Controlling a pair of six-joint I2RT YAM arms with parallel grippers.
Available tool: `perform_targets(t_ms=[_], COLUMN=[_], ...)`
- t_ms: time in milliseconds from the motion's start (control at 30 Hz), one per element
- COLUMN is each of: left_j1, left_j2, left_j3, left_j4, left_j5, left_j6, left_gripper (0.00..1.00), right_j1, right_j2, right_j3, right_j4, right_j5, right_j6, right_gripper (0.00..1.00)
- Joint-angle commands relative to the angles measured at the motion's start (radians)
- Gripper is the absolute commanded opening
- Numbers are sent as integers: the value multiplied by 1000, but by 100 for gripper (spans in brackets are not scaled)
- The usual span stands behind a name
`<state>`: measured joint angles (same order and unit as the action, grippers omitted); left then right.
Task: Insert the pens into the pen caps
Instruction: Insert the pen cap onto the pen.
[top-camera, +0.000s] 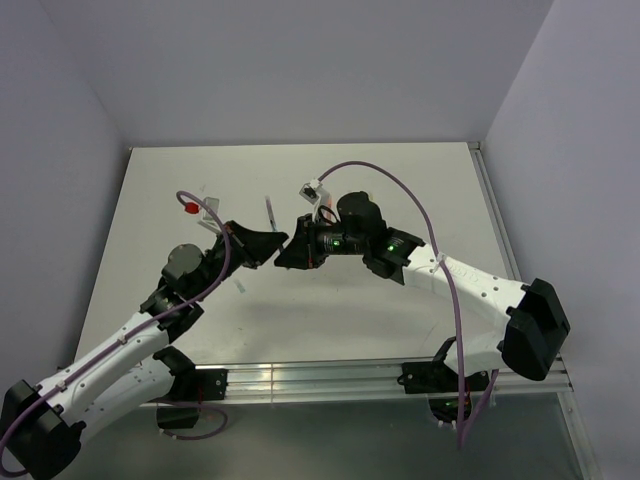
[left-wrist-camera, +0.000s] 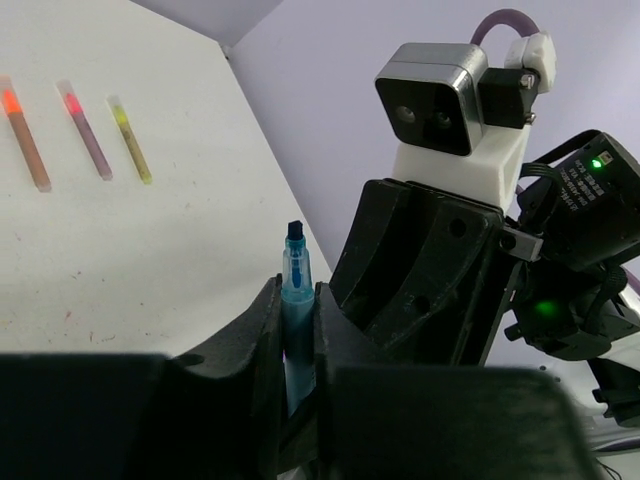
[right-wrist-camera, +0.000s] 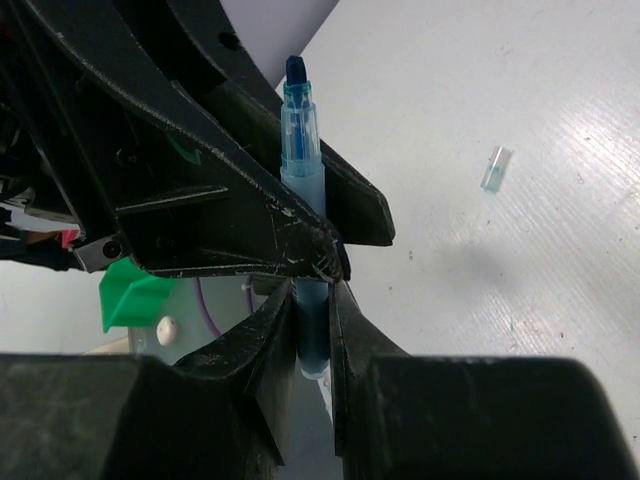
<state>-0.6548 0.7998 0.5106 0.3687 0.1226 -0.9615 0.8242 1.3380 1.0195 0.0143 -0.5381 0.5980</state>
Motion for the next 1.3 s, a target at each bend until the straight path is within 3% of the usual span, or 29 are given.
perform_targets(t_ms=[0,100,233,400,533,667,833,1000,1267], left_j1=[-5,-3,-3,-3,-3,-3,-3,-5,-2], left_j2=[-37,-53,-88,-145,-130,-62,96,248,440], left_j3=[17,38,52,80,138,146,155,206,244], left_j4=[-14,-86,-161,-312,-694,-870,-941,-976,-958], left_j5=[-26,-72,-118,-277,-518,-656,-719,-742,-741], left_j6=[36,49,53,27,-94,-271,-374,-378,-358], left_gripper=[20,30,30,32,33,30,33,43,47], right_j1=[-17,-43,-98,-151,-163,-163,-163,-163,-163], right_j2=[-39,-63,-94,-131,-160,-180,-183,-174,-165], right_j3=[4,-4,-25,-56,-107,-136,-180,-214,-233], right_j4=[16,12,15,-7,-45,-85,-85,-62,-43], right_j5=[72,92,89,90,96,105,78,58,41], right_j6=[26,43,66,51,20,-24,-35,-30,-24], right_gripper=[0,0,0,0,0,0,0,0,0])
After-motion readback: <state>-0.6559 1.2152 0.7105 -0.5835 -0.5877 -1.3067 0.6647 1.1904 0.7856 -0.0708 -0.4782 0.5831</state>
